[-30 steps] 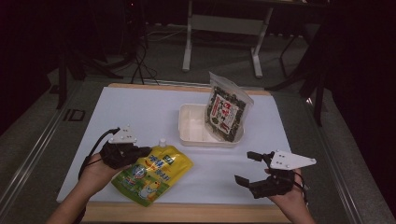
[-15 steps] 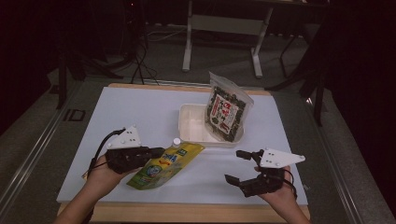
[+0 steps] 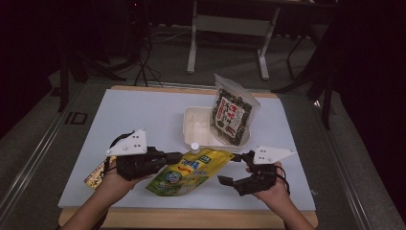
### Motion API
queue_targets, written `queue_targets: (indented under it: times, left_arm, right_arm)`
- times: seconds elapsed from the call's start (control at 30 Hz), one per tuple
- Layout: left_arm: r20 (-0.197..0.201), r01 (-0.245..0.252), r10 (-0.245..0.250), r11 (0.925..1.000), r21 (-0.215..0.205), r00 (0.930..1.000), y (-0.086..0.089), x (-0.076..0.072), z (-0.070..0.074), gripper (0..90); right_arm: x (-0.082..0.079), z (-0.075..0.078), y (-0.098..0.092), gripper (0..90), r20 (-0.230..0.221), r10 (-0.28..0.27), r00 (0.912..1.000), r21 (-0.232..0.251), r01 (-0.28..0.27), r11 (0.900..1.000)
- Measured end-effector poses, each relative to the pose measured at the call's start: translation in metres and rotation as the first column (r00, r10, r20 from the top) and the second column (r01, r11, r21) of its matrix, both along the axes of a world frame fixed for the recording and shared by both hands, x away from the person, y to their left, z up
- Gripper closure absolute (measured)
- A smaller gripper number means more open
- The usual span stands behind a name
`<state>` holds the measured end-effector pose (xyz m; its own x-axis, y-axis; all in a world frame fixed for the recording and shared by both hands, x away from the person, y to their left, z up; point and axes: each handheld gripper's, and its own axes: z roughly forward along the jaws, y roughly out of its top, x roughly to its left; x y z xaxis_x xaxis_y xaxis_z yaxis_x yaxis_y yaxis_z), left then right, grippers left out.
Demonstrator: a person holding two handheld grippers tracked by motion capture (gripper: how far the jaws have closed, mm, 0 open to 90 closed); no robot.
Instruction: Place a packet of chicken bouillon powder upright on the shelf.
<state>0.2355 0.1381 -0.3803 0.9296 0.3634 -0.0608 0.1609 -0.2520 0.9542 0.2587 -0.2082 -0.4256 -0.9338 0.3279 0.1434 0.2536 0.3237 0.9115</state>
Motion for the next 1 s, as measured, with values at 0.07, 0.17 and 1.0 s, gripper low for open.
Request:
queue_targets:
  times: [0.07, 0.17, 1.0]
  left_arm:
    - [0.012, -0.006, 0.006, 0.9998, -0.018, 0.9999, 0.0, 0.0, 0.0, 90.0]
    - [0.011, 0.006, -0.005, 0.9984, -0.055, 0.9999, 0.002, 0.001, 0.001, 90.0]
    - [-0.064, 0.035, -0.037, 0.9989, -0.032, 0.9972, 0.004, 0.015, -0.013, 89.9]
  right_arm:
    - [0.001, 0.0, 0.003, 22.0, -0.002, 0.008, 1.0, 0.015, -0.008, 1.0]
    - [0.002, 0.0, 0.002, 25.5, 0.001, 0.014, 0.9999, 0.03, -0.014, 0.999]
    - [0.006, 0.013, -0.007, 90.0, -0.053, 0.083, 0.9952, 0.007, -0.083, 0.997]
